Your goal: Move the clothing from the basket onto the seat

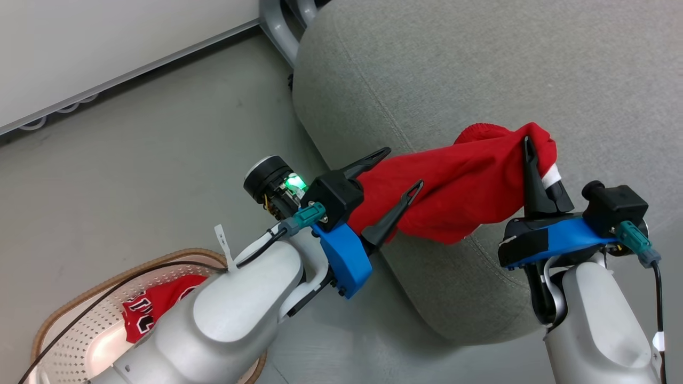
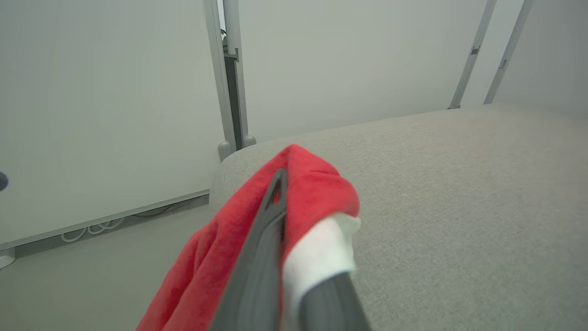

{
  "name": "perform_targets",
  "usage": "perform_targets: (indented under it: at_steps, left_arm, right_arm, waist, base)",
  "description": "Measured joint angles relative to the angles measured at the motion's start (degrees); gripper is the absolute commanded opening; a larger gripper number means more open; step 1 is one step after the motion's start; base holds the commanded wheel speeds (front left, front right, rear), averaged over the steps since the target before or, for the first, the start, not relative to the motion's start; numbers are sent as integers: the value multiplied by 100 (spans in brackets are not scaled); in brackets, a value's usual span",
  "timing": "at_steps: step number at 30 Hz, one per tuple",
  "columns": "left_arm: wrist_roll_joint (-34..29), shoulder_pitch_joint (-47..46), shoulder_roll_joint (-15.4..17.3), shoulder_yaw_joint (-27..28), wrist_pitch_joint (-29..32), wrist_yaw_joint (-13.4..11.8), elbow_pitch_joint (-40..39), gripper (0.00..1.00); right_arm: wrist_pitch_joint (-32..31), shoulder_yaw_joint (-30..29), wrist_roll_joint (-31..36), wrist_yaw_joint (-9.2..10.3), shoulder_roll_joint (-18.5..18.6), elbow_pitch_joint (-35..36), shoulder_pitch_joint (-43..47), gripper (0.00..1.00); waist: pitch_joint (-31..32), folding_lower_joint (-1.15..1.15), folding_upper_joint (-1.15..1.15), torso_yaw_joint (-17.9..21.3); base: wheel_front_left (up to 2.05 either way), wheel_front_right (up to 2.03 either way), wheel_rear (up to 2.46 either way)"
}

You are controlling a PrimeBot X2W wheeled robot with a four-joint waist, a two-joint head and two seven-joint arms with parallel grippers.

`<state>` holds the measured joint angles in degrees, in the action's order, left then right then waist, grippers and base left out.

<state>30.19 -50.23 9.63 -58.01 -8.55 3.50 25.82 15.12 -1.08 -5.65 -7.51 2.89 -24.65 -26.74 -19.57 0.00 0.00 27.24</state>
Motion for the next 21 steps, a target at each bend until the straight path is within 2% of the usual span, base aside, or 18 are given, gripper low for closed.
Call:
perform_targets:
  at_steps: [10, 17, 21]
  left_arm:
    - [1, 10, 97, 5, -31, -91, -133, 100]
    - [-87, -92, 301, 27, -59, -178, -387, 100]
    - [-135, -206, 455, 47, -10, -191, -555, 100]
  right_arm:
    - [0, -77, 1, -1, -2, 263, -51, 0]
    - [0, -513, 250, 0, 9, 784, -862, 0]
    - [0, -837, 325, 0, 224, 1071, -1485, 0]
  waist:
    - [-81, 0, 0, -33]
    - [-399, 0, 0, -110]
    - [-707, 0, 0, -173]
  base:
    - [0, 0, 0]
    - [0, 0, 0]
    - [0, 0, 0]
